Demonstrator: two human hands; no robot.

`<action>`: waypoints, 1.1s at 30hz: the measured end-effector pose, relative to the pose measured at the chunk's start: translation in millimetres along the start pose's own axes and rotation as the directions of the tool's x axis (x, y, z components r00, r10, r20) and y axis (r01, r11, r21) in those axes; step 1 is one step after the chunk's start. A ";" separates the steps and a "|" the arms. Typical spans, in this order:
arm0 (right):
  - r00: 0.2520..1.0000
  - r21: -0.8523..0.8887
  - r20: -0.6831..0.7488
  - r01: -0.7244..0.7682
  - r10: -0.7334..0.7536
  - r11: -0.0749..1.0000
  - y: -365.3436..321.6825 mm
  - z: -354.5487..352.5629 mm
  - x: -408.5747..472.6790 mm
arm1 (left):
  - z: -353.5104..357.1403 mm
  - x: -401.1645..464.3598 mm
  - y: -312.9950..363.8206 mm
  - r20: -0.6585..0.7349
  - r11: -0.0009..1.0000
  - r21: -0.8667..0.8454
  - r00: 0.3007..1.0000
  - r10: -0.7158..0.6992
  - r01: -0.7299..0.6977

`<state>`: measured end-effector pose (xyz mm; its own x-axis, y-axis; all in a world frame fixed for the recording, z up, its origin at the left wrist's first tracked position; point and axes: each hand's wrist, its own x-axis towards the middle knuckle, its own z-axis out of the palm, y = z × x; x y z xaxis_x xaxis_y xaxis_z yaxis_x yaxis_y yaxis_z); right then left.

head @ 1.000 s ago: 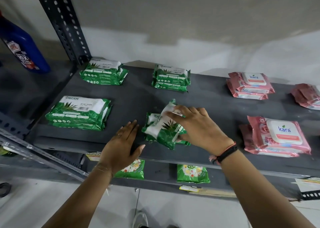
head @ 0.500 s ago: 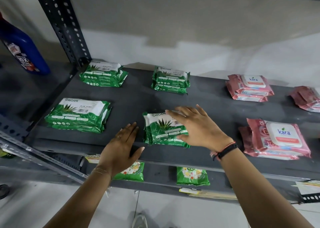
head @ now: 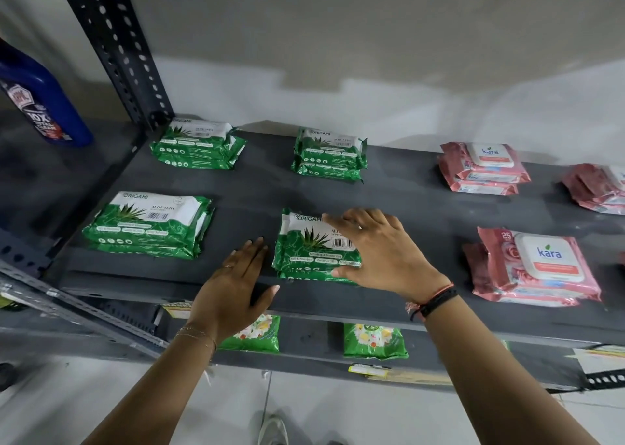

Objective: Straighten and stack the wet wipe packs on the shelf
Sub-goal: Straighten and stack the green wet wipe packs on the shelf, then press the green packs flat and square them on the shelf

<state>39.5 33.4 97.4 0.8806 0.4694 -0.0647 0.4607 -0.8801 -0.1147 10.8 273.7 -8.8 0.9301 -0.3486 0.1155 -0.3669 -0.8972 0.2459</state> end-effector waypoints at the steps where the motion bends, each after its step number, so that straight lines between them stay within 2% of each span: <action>1: 1.000 0.010 0.001 -0.002 0.002 1.000 0.5 -0.2 0.2 | 0.1 0.1 -0.5 0.003 1.000 0.000 1.000 0.003 -0.003; 4: 1.000 0.021 0.012 -0.002 0.001 1.000 0.3 -0.9 -0.2 | 0.0 0.9 -1.4 0.019 1.000 -0.006 1.000 0.009 -0.009; 7: 0.999 0.082 0.009 -0.042 0.041 0.996 -0.3 -8.4 -6.2 | -0.7 0.9 -2.3 -0.035 0.998 -0.059 0.999 0.029 -0.031; 11: 0.972 0.163 -0.114 -0.186 0.206 0.969 26.3 -30.3 -32.0 | -20.1 2.2 8.4 -0.151 0.907 -0.405 0.970 -0.193 0.117; 13: 0.934 0.183 -0.184 -0.273 0.305 0.945 53.7 -36.5 -54.1 | -35.8 12.3 23.5 -0.266 0.885 -0.453 0.931 -0.249 0.108; 16: 0.875 0.189 -0.210 -0.401 0.436 0.896 97.5 -39.5 -88.7 | -52.9 37.9 60.2 -0.367 0.928 -0.367 0.907 -0.208 0.064; 19: 0.860 0.146 -0.193 -0.451 0.472 0.881 136.9 -36.6 -112.2 | -52.4 63.4 102.3 -0.388 0.978 -0.204 0.914 -0.119 0.041; 23: 0.878 0.115 -0.099 -0.458 0.469 0.881 172.5 -27.7 -123.9 | -38.4 90.3 135.6 -0.306 0.996 -0.031 0.947 -0.094 0.089; 27: 0.886 0.166 -0.010 -0.455 0.463 0.875 183.9 -19.1 -122.7 | -26.0 100.8 134.8 -0.174 0.991 0.045 0.977 -0.120 0.129; 31: 0.895 0.134 -0.053 -0.434 0.444 0.891 187.4 -6.2 -119.9 | -16.1 98.6 130.2 -0.075 0.985 0.135 0.993 -0.094 0.103; 33: 0.893 0.130 -0.095 -0.426 0.439 0.895 189.0 -0.1 -118.3 | -13.3 99.9 129.4 -0.078 0.981 0.168 0.993 -0.086 0.098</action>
<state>22.4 -188.5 83.5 0.9996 0.0262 -0.0137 0.0229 -0.9787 -0.2041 56.0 126.4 47.4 0.9540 -0.2477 0.1689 -0.2653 -0.9599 0.0907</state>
